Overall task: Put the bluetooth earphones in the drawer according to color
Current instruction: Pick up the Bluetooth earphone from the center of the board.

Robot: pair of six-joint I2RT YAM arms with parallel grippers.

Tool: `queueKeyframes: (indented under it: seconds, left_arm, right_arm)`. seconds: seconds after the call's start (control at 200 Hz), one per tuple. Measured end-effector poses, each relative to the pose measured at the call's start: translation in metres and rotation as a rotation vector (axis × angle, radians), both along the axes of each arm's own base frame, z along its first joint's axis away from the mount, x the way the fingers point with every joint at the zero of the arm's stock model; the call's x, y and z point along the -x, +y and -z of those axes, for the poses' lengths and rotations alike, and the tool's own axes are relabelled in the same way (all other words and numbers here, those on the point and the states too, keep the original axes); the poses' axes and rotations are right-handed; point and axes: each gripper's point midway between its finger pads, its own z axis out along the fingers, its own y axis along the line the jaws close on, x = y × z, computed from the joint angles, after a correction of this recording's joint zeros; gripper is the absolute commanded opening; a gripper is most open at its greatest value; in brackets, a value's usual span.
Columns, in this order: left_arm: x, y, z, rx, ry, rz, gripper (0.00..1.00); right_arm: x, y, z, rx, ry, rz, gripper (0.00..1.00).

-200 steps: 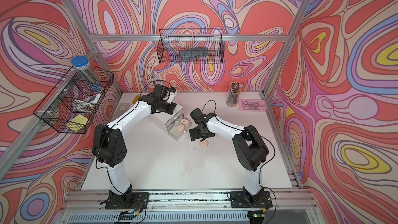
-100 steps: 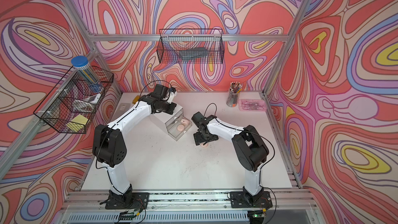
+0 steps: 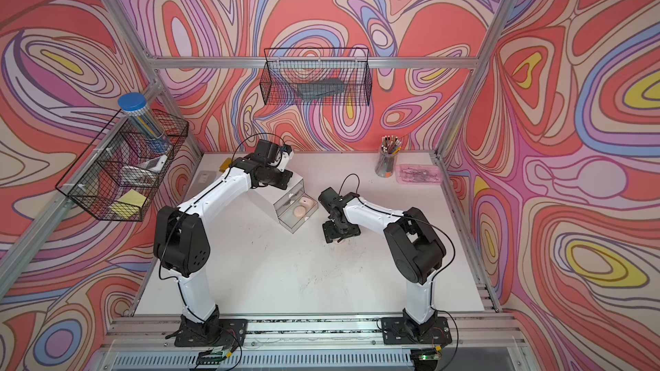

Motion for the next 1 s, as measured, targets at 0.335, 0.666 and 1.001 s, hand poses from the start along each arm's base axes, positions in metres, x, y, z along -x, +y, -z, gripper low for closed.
queueKeyframes:
  seconds: [0.335,0.666,1.001]
  left_arm:
    - [0.000,0.000,0.000,-0.001,0.001,0.000,0.00]
    - [0.000,0.000,0.000,-0.001,0.001,0.000,0.00]
    - [0.000,0.000,0.000,-0.001,0.002,0.000,0.00]
  right_arm:
    - [0.004,0.003,0.015,-0.003,0.045,-0.001,0.67]
    - [0.004,0.002,0.018,0.003,0.050,-0.001,0.50]
    - [0.000,0.008,0.012,-0.016,0.043,-0.004,0.41]
